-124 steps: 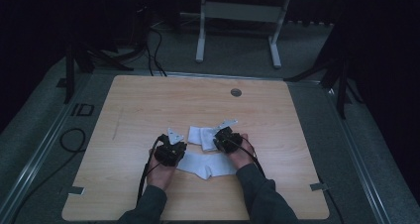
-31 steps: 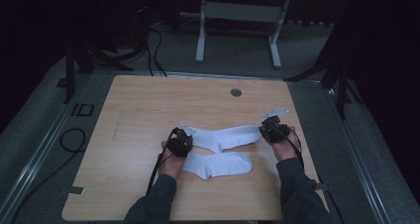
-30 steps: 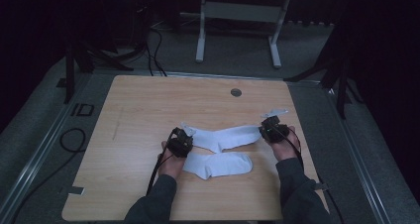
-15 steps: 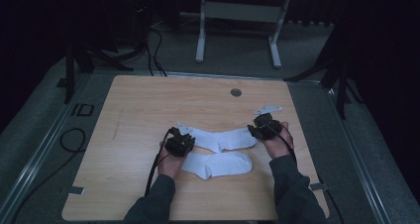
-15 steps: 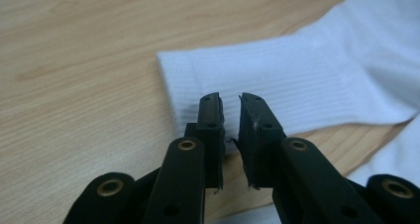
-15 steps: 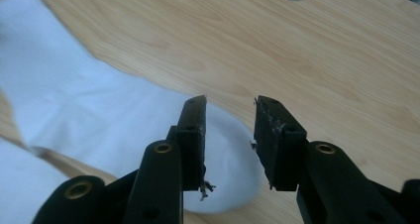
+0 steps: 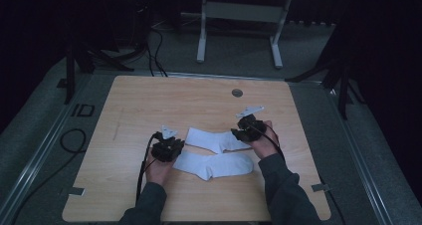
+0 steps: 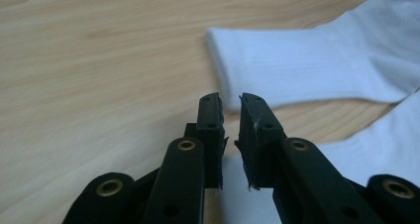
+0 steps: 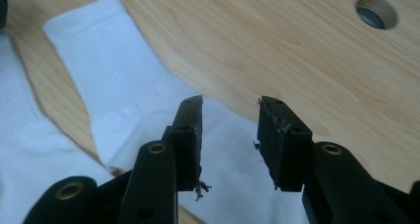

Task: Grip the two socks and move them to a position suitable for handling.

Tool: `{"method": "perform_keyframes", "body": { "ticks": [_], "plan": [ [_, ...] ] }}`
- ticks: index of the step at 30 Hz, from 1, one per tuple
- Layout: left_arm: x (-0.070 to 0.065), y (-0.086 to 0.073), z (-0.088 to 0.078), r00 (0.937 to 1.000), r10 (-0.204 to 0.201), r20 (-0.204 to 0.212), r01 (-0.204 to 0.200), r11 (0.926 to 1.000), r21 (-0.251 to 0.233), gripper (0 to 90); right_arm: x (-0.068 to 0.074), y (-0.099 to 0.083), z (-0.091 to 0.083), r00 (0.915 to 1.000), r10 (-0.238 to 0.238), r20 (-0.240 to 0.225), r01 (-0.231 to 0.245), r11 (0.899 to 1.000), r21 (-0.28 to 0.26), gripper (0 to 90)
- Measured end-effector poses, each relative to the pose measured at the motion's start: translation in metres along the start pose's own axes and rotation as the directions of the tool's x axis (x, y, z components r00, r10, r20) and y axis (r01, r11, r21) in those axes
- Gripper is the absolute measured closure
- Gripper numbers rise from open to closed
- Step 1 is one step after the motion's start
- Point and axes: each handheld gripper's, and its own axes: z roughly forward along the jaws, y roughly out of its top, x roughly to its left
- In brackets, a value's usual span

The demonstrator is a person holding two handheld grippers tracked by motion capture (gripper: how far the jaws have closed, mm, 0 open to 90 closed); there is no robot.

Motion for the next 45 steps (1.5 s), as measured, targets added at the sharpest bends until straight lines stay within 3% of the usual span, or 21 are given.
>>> {"method": "perform_keyframes", "body": {
  "ticks": [9,15,17,22,31,35,39,42,43,44,45],
  "plan": [
    [0.018,-0.019,-0.016,0.9992,-0.010,-0.038,0.011,0.9994,0.032,78.3,0.015,0.008,0.011,0.9965,-0.072,-0.042,0.072,0.997,-0.001,61.4],
    [0.019,-0.025,-0.019,0.9988,-0.003,-0.049,0.005,0.9990,0.045,77.8,0.026,0.015,0.022,0.9914,-0.117,-0.059,0.117,0.993,-0.003,61.5],
    [0.020,-0.028,-0.019,0.9985,0.003,-0.055,0.000,0.9987,0.052,77.5,0.037,0.019,0.032,0.9845,-0.151,-0.089,0.152,0.988,0.001,61.2],
    [0.023,-0.031,-0.020,0.9983,-0.004,-0.059,0.007,0.9983,0.058,77.5,0.047,0.023,0.042,0.9791,-0.172,-0.109,0.173,0.985,0.002,60.0],
    [0.023,-0.033,-0.020,0.9981,-0.002,-0.061,0.005,0.9989,0.047,76.3,0.065,0.031,0.068,0.9603,-0.219,-0.173,0.226,0.974,0.024,56.4],
    [0.024,-0.033,-0.020,0.9983,-0.011,-0.058,0.013,0.9989,0.045,76.3,0.065,0.032,0.075,0.9591,-0.216,-0.183,0.226,0.973,0.039,55.3],
    [0.024,-0.033,-0.020,0.9983,-0.010,-0.057,0.013,0.9990,0.043,76.3,0.062,0.030,0.084,0.9672,-0.158,-0.199,0.176,0.982,0.074,55.9],
    [0.023,-0.034,-0.020,0.9979,-0.007,-0.064,0.009,0.9991,0.041,76.4,0.061,0.030,0.084,0.9658,-0.151,-0.211,0.171,0.982,0.080,62.6],
    [0.023,-0.034,-0.020,0.9978,0.002,-0.067,0.000,0.9991,0.042,76.4,0.059,0.030,0.084,0.9655,-0.151,-0.213,0.171,0.982,0.078,70.7],
    [0.022,-0.034,-0.019,0.9975,0.004,-0.071,-0.001,0.9993,0.038,76.4,0.059,0.030,0.084,0.9655,-0.151,-0.213,0.171,0.982,0.078,70.7],
    [0.021,-0.034,-0.020,0.9973,0.007,-0.073,-0.004,0.9992,0.039,76.3,0.059,0.029,0.084,0.9672,-0.148,-0.206,0.166,0.983,0.073,80.3]
  ]
}}
